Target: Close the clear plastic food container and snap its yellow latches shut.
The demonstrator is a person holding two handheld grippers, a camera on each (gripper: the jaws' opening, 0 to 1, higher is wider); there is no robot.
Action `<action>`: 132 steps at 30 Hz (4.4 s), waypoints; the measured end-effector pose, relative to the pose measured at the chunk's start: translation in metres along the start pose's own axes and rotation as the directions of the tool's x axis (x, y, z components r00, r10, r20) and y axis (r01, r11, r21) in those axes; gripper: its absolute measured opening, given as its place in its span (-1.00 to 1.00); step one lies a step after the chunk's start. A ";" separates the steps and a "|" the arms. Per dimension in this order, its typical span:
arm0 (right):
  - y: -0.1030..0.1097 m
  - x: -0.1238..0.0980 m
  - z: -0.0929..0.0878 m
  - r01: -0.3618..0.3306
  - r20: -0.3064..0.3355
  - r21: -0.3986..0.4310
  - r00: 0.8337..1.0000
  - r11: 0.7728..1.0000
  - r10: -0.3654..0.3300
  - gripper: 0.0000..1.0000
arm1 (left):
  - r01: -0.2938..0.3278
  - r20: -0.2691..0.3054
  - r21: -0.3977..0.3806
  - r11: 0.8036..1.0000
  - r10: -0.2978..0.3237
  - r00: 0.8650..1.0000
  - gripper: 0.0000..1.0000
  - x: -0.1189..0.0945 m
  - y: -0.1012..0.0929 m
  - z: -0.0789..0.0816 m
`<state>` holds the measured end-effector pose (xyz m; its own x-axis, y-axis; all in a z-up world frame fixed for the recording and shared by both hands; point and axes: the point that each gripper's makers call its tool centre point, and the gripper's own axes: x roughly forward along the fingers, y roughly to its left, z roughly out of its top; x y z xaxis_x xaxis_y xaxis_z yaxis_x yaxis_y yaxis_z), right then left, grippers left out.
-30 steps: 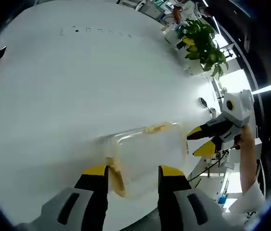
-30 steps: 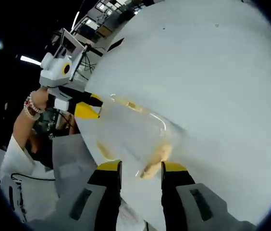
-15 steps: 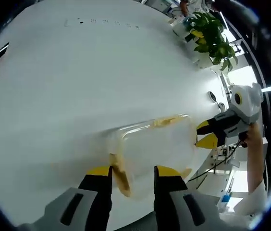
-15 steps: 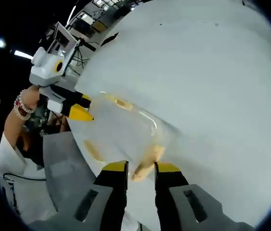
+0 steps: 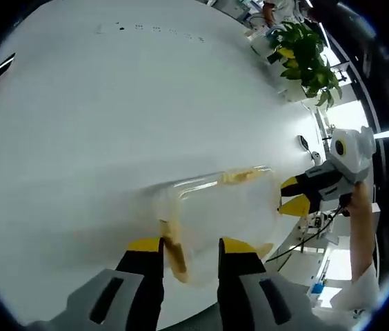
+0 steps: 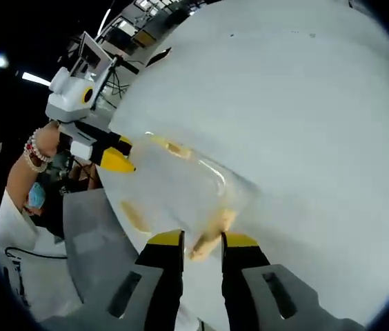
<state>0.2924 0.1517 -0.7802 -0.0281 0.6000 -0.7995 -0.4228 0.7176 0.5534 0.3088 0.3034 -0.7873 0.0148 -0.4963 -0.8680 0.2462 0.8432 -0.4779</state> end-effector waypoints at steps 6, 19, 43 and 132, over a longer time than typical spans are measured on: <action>0.001 0.001 -0.001 0.002 -0.005 -0.008 1.000 1.000 -0.002 -0.67 | 0.035 0.019 -0.045 0.998 -0.034 0.999 -0.63 -0.001 0.003 0.001; 0.002 0.002 -0.002 0.008 -0.007 -0.024 1.000 1.000 -0.008 -0.66 | 0.047 0.015 -0.057 0.997 -0.046 0.999 -0.66 0.002 0.001 0.000; 0.003 0.001 -0.014 -0.028 0.023 -0.013 0.999 1.000 0.028 -0.62 | 0.090 0.027 -0.133 0.987 -0.087 0.996 -0.72 -0.001 -0.001 -0.008; 0.047 0.047 0.065 -0.020 -0.075 -0.668 0.996 0.744 -0.040 -0.34 | -0.284 0.306 0.948 0.145 -0.172 0.936 -0.38 0.013 -0.104 -0.016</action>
<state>0.3303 0.2369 -0.7768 -0.0792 0.5423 -0.8365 -0.9190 0.2854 0.2721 0.2679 0.2124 -0.7508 0.2683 -0.6732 -0.6891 0.9501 0.0669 0.3045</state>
